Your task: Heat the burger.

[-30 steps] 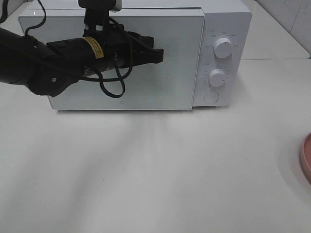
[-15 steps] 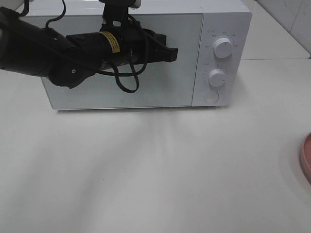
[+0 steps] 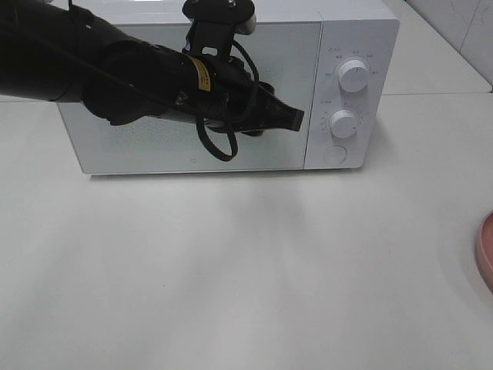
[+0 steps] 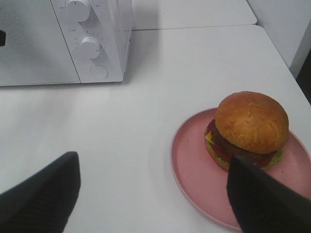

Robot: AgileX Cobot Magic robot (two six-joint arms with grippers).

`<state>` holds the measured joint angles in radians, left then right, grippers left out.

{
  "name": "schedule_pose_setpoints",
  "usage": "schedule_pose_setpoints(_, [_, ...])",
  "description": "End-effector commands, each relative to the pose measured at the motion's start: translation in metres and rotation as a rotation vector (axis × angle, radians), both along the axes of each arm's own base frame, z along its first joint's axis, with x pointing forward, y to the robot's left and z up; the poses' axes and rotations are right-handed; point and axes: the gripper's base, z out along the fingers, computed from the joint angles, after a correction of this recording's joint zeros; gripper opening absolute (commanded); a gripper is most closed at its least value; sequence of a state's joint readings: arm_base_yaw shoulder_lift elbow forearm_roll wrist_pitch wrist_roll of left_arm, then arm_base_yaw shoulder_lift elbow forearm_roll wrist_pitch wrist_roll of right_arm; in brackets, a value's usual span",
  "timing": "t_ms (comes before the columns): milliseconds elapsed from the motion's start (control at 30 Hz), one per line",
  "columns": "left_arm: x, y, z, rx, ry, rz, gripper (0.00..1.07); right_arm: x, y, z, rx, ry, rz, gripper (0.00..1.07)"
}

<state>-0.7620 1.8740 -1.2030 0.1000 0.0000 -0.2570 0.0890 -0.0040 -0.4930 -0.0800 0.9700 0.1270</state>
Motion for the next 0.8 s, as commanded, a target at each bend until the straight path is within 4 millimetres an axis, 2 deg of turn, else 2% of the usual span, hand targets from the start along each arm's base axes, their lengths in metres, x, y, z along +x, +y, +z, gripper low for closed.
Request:
schedule_pose_setpoints(33, [-0.023,0.001,0.008,0.112,0.143,-0.005,0.94,-0.004,0.0,0.0,-0.003,-0.037,-0.004,0.74])
schedule_pose_setpoints(67, [-0.028,0.002,0.008,0.138,0.176,-0.004,1.01,-0.004,0.0,0.0,-0.003,-0.037,-0.004,0.74])
schedule_pose_setpoints(100, [-0.028,0.002,0.008,0.138,0.176,-0.004,1.01,-0.004,0.0,0.0,-0.003,-0.037,-0.004,0.74])
schedule_pose_setpoints(133, [-0.04,0.007,0.011,0.206,0.253,-0.006,1.01,-0.004,0.0,0.0,-0.003,-0.037,-0.004,0.74])
schedule_pose_setpoints(167, [-0.04,0.007,0.011,0.206,0.253,-0.006,1.01,-0.004,0.0,0.0,-0.003,-0.037,-0.004,0.74])
schedule_pose_setpoints(200, [-0.049,0.013,0.013,0.272,0.319,-0.005,1.01,-0.004,0.0,0.0,-0.003,-0.037,-0.004,0.74])
schedule_pose_setpoints(267, [-0.053,0.016,0.015,0.296,0.351,0.0,1.01,-0.004,0.0,0.0,-0.003,-0.037,-0.004,0.74])
schedule_pose_setpoints(333, [-0.067,0.029,0.021,0.374,0.476,0.014,1.01,-0.004,0.0,0.0,-0.003,-0.037,-0.004,0.74])
schedule_pose_setpoints(367, [-0.067,0.029,0.021,0.374,0.476,0.014,1.01,-0.004,0.0,0.0,-0.003,-0.037,-0.004,0.74])
schedule_pose_setpoints(533, [-0.094,0.054,0.038,0.542,0.666,0.015,1.01,-0.004,0.0,0.0,-0.003,-0.037,-0.004,0.74])
schedule_pose_setpoints(667, [-0.102,0.068,0.05,0.609,0.688,0.021,1.01,-0.004,0.0,0.0,-0.003,-0.037,-0.004,0.74])
schedule_pose_setpoints(800, [-0.099,0.081,0.062,0.606,0.66,0.055,1.01,-0.004,0.0,0.0,-0.003,-0.037,-0.004,0.74])
